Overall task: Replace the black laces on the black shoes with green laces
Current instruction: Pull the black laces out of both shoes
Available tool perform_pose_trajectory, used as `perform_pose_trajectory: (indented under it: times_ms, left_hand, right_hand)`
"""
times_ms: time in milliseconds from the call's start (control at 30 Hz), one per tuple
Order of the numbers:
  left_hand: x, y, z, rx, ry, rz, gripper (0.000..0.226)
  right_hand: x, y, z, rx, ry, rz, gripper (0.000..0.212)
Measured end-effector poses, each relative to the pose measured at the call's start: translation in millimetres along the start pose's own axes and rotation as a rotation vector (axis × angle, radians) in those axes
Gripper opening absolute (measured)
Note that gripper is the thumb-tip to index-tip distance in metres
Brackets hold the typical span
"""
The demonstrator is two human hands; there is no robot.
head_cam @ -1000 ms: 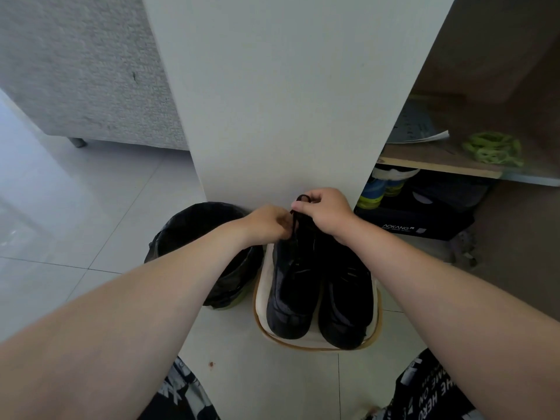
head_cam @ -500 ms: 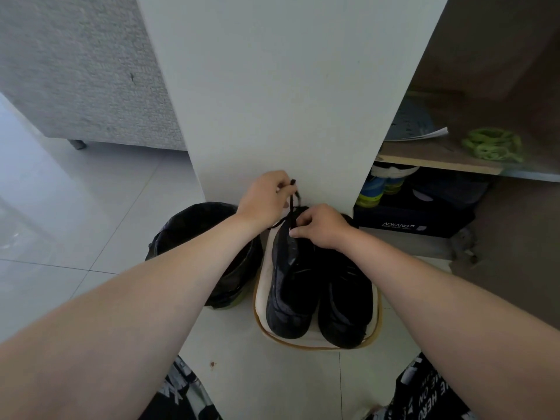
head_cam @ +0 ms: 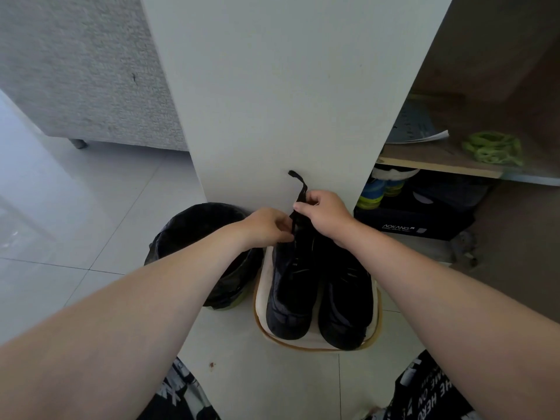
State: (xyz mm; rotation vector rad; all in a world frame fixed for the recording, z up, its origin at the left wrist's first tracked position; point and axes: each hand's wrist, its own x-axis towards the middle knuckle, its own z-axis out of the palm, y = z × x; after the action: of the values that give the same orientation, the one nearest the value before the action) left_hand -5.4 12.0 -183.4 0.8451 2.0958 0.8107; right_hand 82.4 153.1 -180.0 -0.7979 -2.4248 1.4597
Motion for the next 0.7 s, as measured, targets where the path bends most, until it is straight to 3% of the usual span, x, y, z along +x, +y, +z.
perform_pose_trajectory:
  times_ms: [67, 167, 300, 400, 600, 700]
  left_hand:
    - [1.7, -1.0, -1.0, 0.086, 0.062, 0.01, 0.004]
    - [5.3, 1.7, -2.5, 0.105, 0.143, 0.009, 0.017]
    - [6.3, 8.5, -6.2, 0.052, 0.244, 0.064, 0.02]
    - [4.3, 12.5, -6.9, 0.113, 0.315, 0.144, 0.016]
    - [2.2, 22.7, -14.6, -0.226, 0.475, 0.126, 0.013]
    - [0.7, 18.5, -15.5, -0.385, 0.367, 0.06, 0.011]
  right_hand:
    - [-2.6, 0.2, 0.0, 0.023, -0.017, -0.016, 0.022]
    - [-5.5, -0.3, -1.5, 0.01, -0.078, -0.007, 0.011]
    - [-9.4, 8.2, -0.8, -0.211, -0.298, 0.063, 0.016]
    - [-7.7, 11.0, 1.5, -0.284, -0.286, 0.061, 0.015]
    - [-3.1, 11.9, 6.4, -0.461, -0.216, 0.052, 0.024]
    - [-5.0, 10.8, 7.4, -0.509, -0.228, 0.042, 0.014]
